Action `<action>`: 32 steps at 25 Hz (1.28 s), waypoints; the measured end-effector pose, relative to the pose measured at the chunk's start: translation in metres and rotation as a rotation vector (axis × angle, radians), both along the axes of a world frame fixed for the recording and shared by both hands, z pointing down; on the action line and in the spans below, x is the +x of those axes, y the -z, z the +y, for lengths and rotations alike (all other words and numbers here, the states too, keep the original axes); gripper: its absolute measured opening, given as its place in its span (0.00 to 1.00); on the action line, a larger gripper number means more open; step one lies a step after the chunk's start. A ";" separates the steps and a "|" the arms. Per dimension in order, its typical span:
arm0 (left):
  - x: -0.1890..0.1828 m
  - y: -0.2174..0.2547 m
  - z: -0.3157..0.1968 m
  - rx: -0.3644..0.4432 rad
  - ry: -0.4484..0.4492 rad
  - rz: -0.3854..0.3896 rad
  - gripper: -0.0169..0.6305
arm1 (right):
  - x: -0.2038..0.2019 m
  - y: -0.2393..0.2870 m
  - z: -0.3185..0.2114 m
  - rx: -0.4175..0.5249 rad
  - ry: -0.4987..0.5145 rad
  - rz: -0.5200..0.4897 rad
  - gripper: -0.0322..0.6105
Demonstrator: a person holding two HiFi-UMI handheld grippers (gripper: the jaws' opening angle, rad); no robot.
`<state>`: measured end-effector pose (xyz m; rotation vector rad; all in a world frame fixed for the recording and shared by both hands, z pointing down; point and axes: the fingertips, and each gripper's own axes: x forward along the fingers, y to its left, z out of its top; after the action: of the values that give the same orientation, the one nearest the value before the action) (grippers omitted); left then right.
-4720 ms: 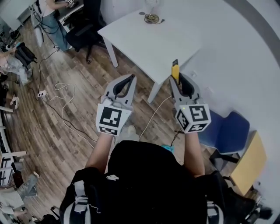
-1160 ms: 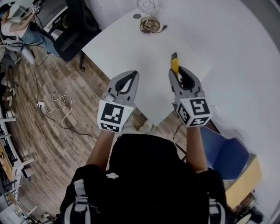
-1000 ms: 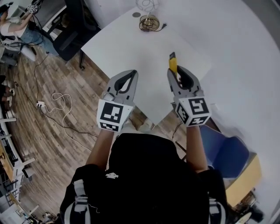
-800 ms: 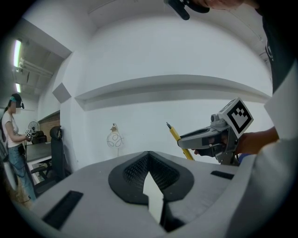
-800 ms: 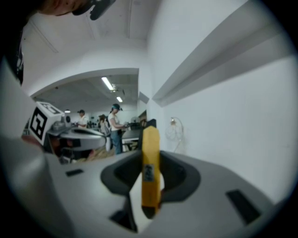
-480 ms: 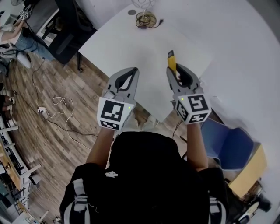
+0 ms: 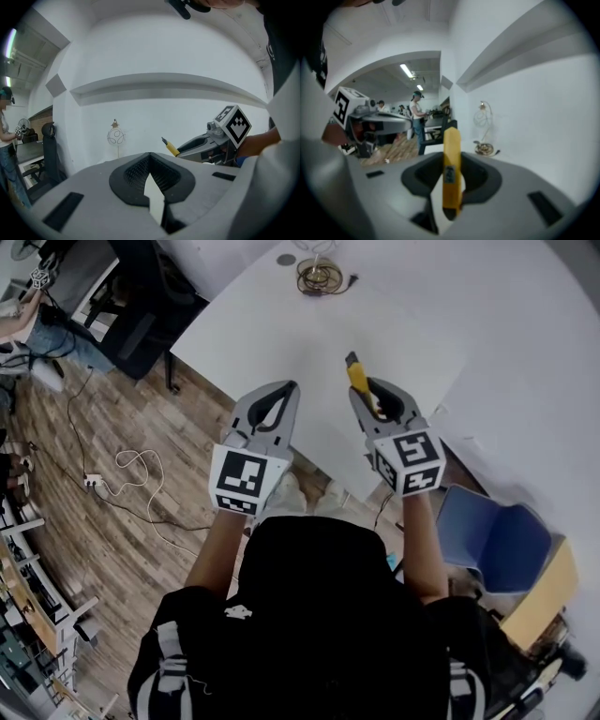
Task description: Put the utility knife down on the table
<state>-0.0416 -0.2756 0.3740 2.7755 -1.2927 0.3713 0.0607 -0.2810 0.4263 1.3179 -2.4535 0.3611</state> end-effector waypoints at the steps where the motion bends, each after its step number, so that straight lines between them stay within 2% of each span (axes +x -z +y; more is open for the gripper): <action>1: -0.002 -0.002 -0.002 -0.007 0.000 0.000 0.05 | -0.004 -0.006 -0.001 -0.016 0.012 0.011 0.26; 9: -0.021 -0.025 -0.015 -0.060 0.009 -0.002 0.05 | -0.043 -0.059 0.001 -0.134 0.166 0.152 0.26; 17: -0.031 -0.042 -0.021 -0.090 0.020 -0.002 0.05 | -0.063 -0.117 0.017 -0.268 0.304 0.261 0.26; 25: -0.038 -0.058 -0.032 -0.122 0.032 -0.012 0.05 | -0.047 -0.189 0.024 -0.459 0.345 0.331 0.26; 32: -0.042 -0.080 -0.024 -0.168 0.040 -0.019 0.05 | -0.029 -0.234 0.039 -0.556 0.427 0.537 0.26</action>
<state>-0.0841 -0.3001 0.4536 2.6098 -1.2566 0.4816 0.0312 -0.2422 0.6602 0.5474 -1.9078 0.4597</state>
